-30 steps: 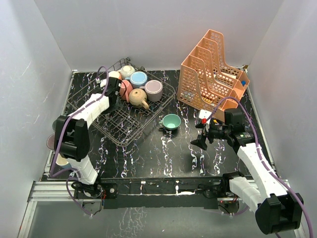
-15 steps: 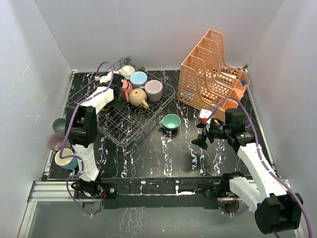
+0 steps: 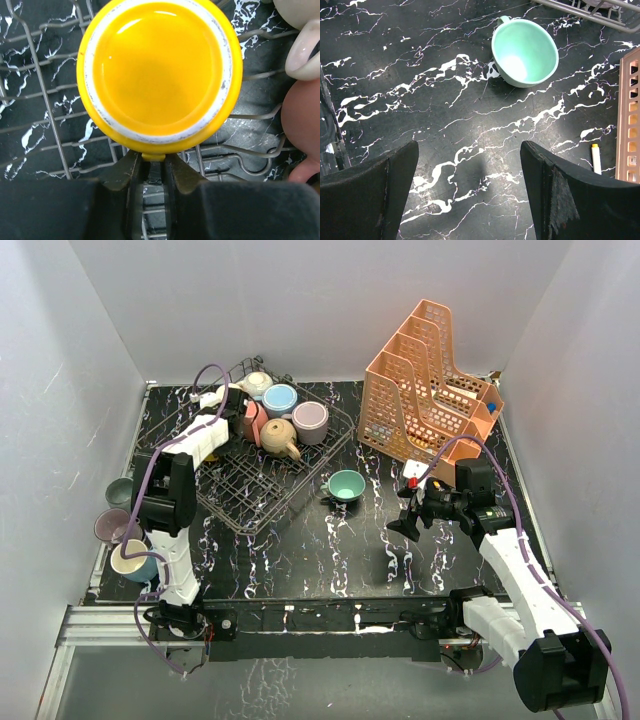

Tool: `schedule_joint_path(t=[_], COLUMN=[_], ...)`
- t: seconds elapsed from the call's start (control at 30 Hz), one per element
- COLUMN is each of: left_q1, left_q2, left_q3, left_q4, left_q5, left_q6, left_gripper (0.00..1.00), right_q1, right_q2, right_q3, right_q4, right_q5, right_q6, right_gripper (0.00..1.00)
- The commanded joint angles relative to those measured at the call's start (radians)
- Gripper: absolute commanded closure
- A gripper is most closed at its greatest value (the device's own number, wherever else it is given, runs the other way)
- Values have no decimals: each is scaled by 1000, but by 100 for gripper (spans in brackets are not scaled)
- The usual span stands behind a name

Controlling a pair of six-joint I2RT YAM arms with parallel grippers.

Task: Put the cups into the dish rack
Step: Move the cup to the dish rack.

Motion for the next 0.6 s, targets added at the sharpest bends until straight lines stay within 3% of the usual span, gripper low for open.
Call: schedule_joint_path(t=[0.0,0.07,0.57], left_q1=[21,24,94], left_q2=[-63,-79,-105], left_q3=[1,-1,53], left_q4=[63,84,270], left_q5=[-22,-27,-68], left_q6=[35,58,238], left_gripper=[96,100,100], right_q1=[-9,-9,-12], right_q2=[-4,-5,-6], right_q3=[3,2,3], right_q4=[55,56,57], right_q5=[-6,-7,-5], right_q6=[-8,-8,-8], right_gripper=[15,15,15])
